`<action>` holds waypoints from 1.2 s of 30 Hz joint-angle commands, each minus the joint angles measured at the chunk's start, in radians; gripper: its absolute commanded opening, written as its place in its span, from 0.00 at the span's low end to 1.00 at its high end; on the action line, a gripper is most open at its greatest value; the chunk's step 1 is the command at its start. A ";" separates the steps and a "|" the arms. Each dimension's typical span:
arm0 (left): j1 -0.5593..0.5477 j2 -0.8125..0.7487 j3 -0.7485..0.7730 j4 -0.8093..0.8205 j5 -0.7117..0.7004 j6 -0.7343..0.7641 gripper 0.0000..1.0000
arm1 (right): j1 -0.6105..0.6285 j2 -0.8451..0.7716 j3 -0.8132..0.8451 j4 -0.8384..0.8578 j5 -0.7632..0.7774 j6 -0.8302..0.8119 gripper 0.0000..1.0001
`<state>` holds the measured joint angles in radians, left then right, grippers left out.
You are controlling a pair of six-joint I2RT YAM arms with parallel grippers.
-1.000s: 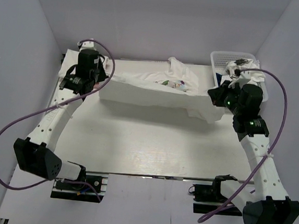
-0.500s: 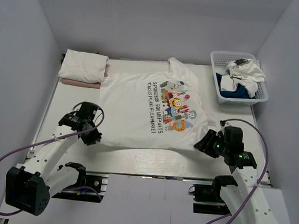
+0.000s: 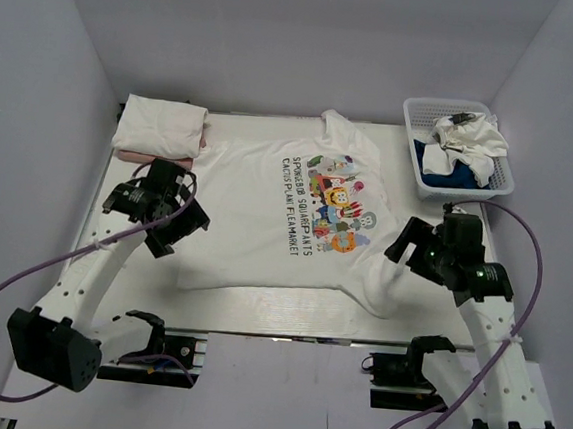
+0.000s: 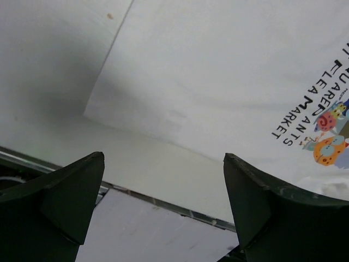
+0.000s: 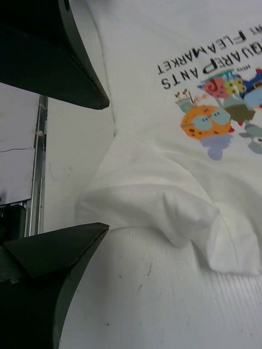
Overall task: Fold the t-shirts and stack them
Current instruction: Flatten out the tshirt
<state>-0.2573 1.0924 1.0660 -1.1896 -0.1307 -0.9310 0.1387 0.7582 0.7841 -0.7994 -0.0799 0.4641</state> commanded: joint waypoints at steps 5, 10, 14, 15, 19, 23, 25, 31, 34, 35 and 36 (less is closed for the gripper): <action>0.003 0.304 0.067 0.290 0.063 0.115 1.00 | -0.005 0.232 0.032 0.017 0.232 0.030 0.90; 0.003 0.503 0.103 0.404 0.082 0.161 1.00 | -0.005 0.353 -0.002 0.193 0.150 -0.007 0.90; 0.012 0.603 0.117 0.413 0.019 0.182 1.00 | -0.005 0.446 -0.022 0.261 0.178 -0.039 0.79; 0.012 0.615 0.117 0.413 0.003 0.182 1.00 | -0.005 0.463 -0.028 0.266 0.186 -0.035 0.52; 0.012 0.665 0.054 0.455 -0.055 0.192 1.00 | -0.002 0.464 -0.016 0.172 0.215 0.019 0.00; 0.021 0.721 0.054 0.455 -0.086 0.192 1.00 | 0.001 0.379 0.067 -0.069 0.220 0.082 0.00; 0.021 0.721 0.045 0.455 -0.127 0.192 1.00 | 0.001 0.372 0.140 -0.202 0.174 0.117 0.00; 0.032 0.721 0.055 0.443 -0.216 0.192 1.00 | -0.002 0.441 0.158 -0.340 0.219 0.177 0.00; 0.042 0.739 0.067 0.443 -0.227 0.183 1.00 | -0.004 0.510 0.132 -0.310 0.259 0.214 0.00; 0.052 0.748 0.081 0.433 -0.227 0.182 1.00 | -0.005 0.524 0.126 -0.278 0.275 0.217 0.01; 0.052 0.758 0.081 0.433 -0.227 0.182 1.00 | -0.010 0.555 0.121 -0.262 0.269 0.216 0.17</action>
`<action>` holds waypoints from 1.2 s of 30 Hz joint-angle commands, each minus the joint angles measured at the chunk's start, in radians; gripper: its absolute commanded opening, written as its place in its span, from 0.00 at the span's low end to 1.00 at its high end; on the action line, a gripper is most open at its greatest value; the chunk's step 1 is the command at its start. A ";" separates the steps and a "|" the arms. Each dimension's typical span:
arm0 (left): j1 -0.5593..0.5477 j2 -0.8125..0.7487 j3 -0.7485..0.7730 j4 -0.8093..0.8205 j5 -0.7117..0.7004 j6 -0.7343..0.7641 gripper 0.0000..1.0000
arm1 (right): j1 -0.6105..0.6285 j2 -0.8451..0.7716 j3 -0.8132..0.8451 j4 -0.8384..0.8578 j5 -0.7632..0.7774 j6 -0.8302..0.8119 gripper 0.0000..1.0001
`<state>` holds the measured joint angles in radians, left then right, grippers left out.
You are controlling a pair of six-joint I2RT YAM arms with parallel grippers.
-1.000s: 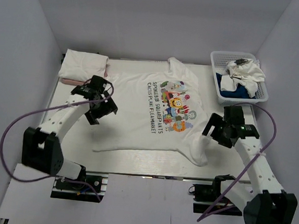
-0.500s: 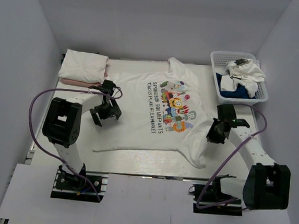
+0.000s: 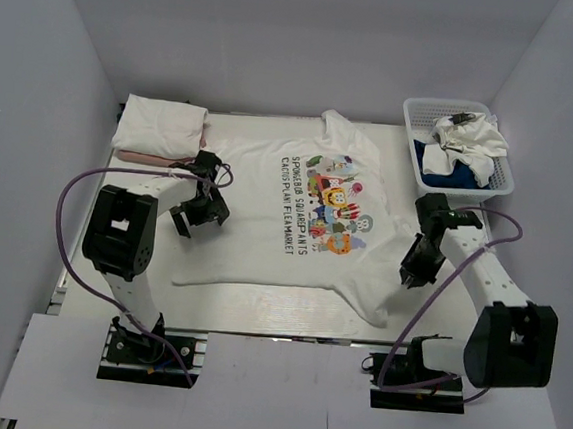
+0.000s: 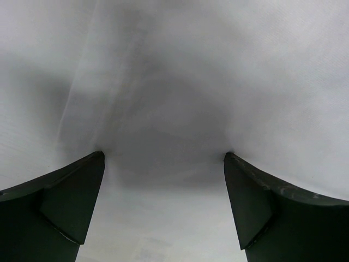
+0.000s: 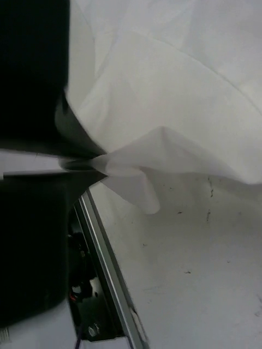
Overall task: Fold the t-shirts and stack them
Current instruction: Flatten out the tshirt
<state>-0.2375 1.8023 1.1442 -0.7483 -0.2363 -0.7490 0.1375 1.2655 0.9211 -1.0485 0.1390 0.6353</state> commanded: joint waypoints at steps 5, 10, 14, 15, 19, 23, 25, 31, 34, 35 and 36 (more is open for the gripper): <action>0.052 0.080 0.029 0.048 -0.098 0.013 1.00 | -0.003 0.167 0.126 0.227 0.032 -0.109 0.90; 0.061 0.141 0.089 0.070 -0.083 0.033 1.00 | 0.004 0.084 0.231 0.232 -0.122 -0.232 0.90; 0.070 0.192 0.162 0.070 -0.083 0.043 1.00 | 0.014 -0.104 0.092 0.234 -0.330 -0.293 0.90; 0.070 0.192 0.175 0.070 -0.083 0.054 1.00 | 0.034 -0.165 0.070 0.229 -0.367 -0.302 0.90; 0.070 0.168 0.200 0.046 -0.052 0.074 1.00 | 0.122 -0.256 -0.095 0.216 -0.564 -0.292 0.90; 0.049 0.051 0.218 -0.043 -0.052 0.063 1.00 | 0.221 -0.233 -0.128 0.234 -0.556 -0.312 0.90; 0.049 -0.024 0.206 -0.091 -0.029 0.051 1.00 | 0.289 -0.204 -0.137 0.277 -0.576 -0.327 0.90; 0.049 -0.400 0.099 -0.193 0.023 0.030 1.00 | 0.422 -0.088 -0.209 0.421 -0.489 -0.333 0.90; 0.049 -0.580 0.023 -0.224 0.072 0.042 1.00 | 0.451 -0.022 -0.266 0.472 -0.394 -0.303 0.90; 0.049 -0.619 0.012 -0.238 0.084 0.042 1.00 | 0.462 -0.017 -0.292 0.491 -0.383 -0.290 0.90; 0.049 -0.653 0.003 -0.250 0.084 0.042 1.00 | 0.468 -0.012 -0.319 0.501 -0.377 -0.263 0.90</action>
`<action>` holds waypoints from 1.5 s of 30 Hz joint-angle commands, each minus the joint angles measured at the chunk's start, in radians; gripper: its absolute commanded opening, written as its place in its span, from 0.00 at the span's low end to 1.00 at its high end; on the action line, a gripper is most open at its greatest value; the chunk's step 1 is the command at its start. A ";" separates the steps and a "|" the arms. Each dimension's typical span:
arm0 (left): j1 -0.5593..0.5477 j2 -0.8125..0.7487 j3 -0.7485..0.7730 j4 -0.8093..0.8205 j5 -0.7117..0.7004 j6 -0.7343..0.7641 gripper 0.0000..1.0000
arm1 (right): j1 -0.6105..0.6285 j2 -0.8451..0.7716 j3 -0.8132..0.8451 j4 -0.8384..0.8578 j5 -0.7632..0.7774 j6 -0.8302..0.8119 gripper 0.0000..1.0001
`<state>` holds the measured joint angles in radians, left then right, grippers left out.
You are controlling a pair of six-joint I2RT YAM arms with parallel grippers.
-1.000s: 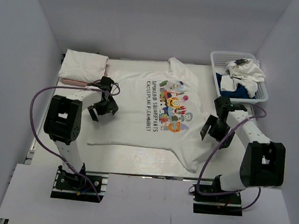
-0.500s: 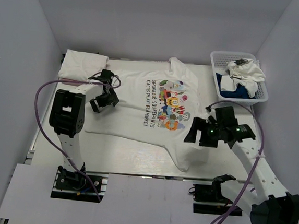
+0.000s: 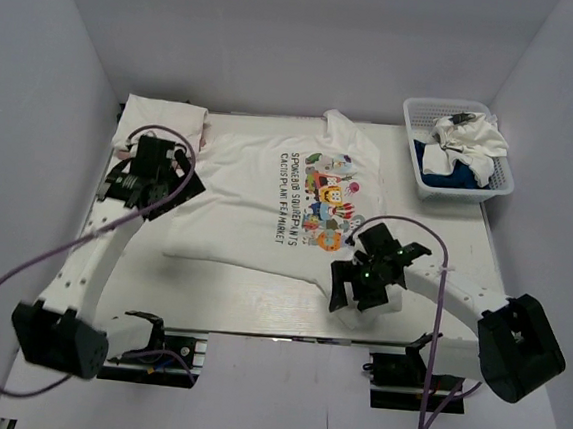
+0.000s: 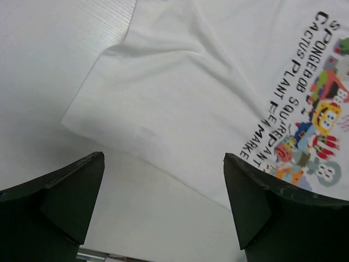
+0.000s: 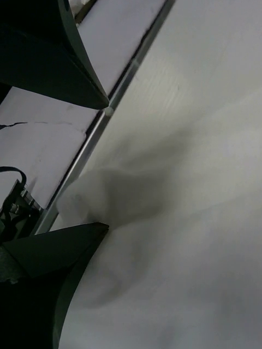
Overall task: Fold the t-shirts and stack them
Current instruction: Flatten out the tshirt
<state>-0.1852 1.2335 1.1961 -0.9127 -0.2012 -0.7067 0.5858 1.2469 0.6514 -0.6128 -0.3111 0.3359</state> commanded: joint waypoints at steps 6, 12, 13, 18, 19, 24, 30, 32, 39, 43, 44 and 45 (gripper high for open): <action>-0.003 -0.233 -0.072 -0.140 0.077 0.000 1.00 | 0.063 -0.006 -0.157 0.145 0.070 0.086 0.90; -0.003 -0.233 -0.038 -0.196 0.068 0.000 1.00 | 0.103 0.092 -0.112 0.045 -0.090 0.144 0.90; -0.003 -0.233 -0.038 -0.196 0.068 0.000 1.00 | 0.112 0.100 -0.108 0.009 -0.132 0.137 0.90; -0.003 -0.233 -0.029 -0.187 0.077 0.018 1.00 | 0.125 0.094 0.029 -0.227 -0.283 0.092 0.90; -0.003 -0.221 -0.029 -0.175 0.089 0.018 1.00 | 0.121 0.091 0.087 -0.252 -0.258 0.083 0.90; -0.003 -0.174 -0.029 -0.138 0.098 0.027 1.00 | 0.114 0.085 0.396 -0.459 0.053 0.159 0.90; -0.003 0.002 -0.006 -0.016 0.112 0.064 1.00 | 0.014 0.126 0.591 -0.406 0.457 0.210 0.90; -0.003 0.078 0.045 -0.006 0.097 0.082 1.00 | -0.045 0.163 0.643 -0.360 0.510 0.195 0.90; 0.016 0.386 0.157 0.077 0.072 0.127 1.00 | -0.265 0.547 0.992 -0.228 0.500 0.043 0.90; 0.016 0.526 0.180 0.086 0.028 0.127 1.00 | -0.310 0.664 1.025 -0.179 0.512 -0.018 0.90; 0.016 0.547 0.180 0.086 0.014 0.127 1.00 | -0.338 0.677 1.025 -0.162 0.482 -0.017 0.90; 0.016 0.587 0.180 0.086 -0.001 0.127 1.00 | -0.349 0.686 1.033 -0.141 0.468 -0.021 0.90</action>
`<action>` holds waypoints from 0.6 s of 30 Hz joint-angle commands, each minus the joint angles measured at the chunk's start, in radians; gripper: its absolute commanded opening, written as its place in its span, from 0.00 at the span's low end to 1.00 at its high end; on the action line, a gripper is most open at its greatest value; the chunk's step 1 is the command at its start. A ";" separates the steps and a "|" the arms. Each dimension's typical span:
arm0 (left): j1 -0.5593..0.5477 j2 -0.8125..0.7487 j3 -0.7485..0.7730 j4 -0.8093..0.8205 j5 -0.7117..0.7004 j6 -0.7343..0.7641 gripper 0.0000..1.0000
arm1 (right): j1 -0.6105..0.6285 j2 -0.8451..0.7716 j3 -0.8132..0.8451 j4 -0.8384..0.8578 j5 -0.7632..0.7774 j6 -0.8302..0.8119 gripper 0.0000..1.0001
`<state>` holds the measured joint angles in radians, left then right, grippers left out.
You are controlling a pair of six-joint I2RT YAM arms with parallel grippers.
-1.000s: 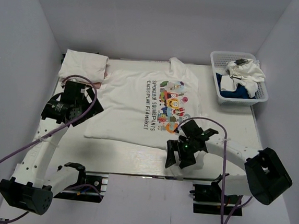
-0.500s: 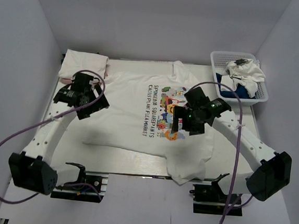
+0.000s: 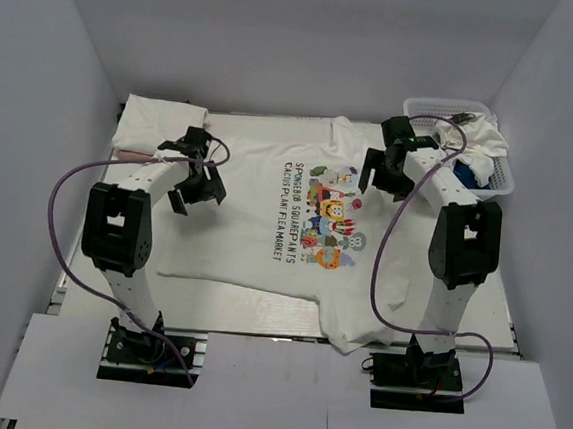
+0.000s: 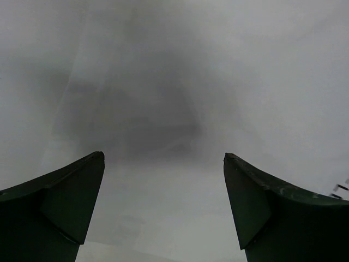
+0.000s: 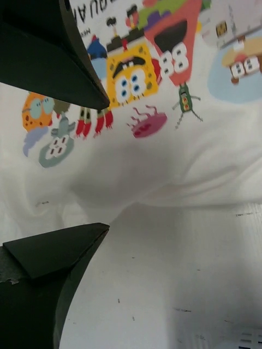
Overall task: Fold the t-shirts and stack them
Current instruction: Flatten out the tshirt
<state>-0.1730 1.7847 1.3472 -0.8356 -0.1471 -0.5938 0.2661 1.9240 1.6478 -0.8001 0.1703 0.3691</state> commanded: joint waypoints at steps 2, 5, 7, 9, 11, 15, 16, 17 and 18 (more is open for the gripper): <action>0.004 0.071 0.029 0.000 -0.071 0.014 1.00 | -0.045 0.053 0.046 0.059 -0.031 -0.071 0.90; 0.004 0.122 0.017 -0.040 -0.121 -0.014 1.00 | -0.051 0.119 0.081 0.075 -0.022 -0.101 0.90; 0.004 0.122 -0.022 -0.040 -0.132 -0.014 1.00 | -0.054 0.170 0.101 0.067 -0.023 -0.116 0.86; 0.013 0.122 -0.048 -0.040 -0.132 -0.014 1.00 | -0.057 0.197 0.113 0.065 -0.066 -0.121 0.56; 0.013 0.122 -0.048 -0.040 -0.132 -0.023 1.00 | -0.056 0.210 0.135 0.061 -0.109 -0.125 0.19; 0.013 0.111 -0.048 -0.013 -0.114 -0.023 1.00 | -0.006 0.170 0.184 0.056 -0.124 -0.140 0.00; 0.013 0.111 -0.048 -0.013 -0.114 -0.023 1.00 | 0.007 0.156 0.205 0.032 -0.117 -0.141 0.00; 0.013 0.111 -0.048 -0.013 -0.114 -0.023 1.00 | 0.022 0.147 0.210 0.023 -0.117 -0.144 0.00; 0.013 0.101 -0.048 -0.013 -0.114 -0.023 1.00 | 0.080 0.141 0.216 0.022 -0.109 -0.138 0.00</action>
<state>-0.1665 1.9236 1.3224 -0.8448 -0.2276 -0.6147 0.2523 2.1391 1.7969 -0.7673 0.0807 0.2501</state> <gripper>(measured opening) 0.998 0.014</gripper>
